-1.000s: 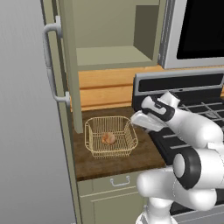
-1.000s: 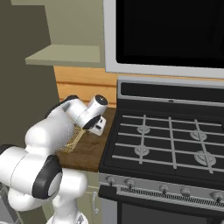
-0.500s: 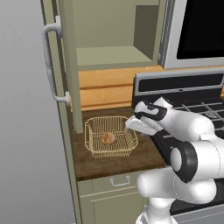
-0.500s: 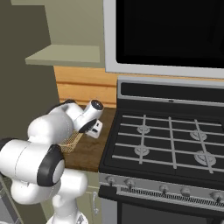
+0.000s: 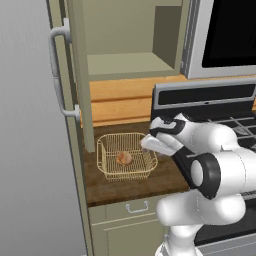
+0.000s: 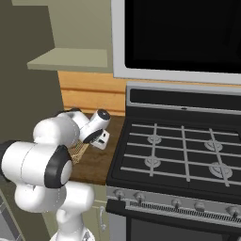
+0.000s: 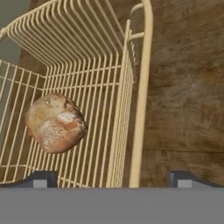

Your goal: Open the cabinet, pick up the bread from the cabinet and place it in the basket. Then move the basket to the dining counter.

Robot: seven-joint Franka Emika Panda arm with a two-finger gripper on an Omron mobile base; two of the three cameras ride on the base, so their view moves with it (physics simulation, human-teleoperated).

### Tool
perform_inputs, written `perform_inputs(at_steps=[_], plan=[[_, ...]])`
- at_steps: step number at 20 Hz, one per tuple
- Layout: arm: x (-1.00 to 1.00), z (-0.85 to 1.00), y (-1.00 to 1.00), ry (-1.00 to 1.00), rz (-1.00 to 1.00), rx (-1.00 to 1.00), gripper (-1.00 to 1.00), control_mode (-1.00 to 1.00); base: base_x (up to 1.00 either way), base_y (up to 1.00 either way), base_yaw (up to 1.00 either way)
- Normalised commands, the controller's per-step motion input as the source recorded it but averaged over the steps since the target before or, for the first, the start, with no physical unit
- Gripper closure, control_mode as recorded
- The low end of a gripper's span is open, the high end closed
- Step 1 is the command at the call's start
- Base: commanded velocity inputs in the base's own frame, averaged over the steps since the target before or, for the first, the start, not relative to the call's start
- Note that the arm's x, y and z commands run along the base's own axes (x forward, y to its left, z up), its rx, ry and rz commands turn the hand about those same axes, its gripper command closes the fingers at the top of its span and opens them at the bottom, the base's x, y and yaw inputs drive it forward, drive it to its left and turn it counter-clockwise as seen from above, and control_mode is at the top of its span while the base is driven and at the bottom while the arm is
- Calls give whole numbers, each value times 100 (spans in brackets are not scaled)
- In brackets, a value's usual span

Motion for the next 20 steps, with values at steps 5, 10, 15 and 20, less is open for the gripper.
perform_inputs(at_steps=[5, 10, 15, 20], plan=[[8, -13, 12, 0, 0, 0, -100, -100, 0, 0, 0], [5, -18, 10, 0, 0, 0, -100, -100, 0, 0, 0], [5, -23, 12, 0, 0, 0, -100, -100, 0, 0, 0], [2, -22, 17, 0, 0, 0, -100, -100, 0, 0, 0]])
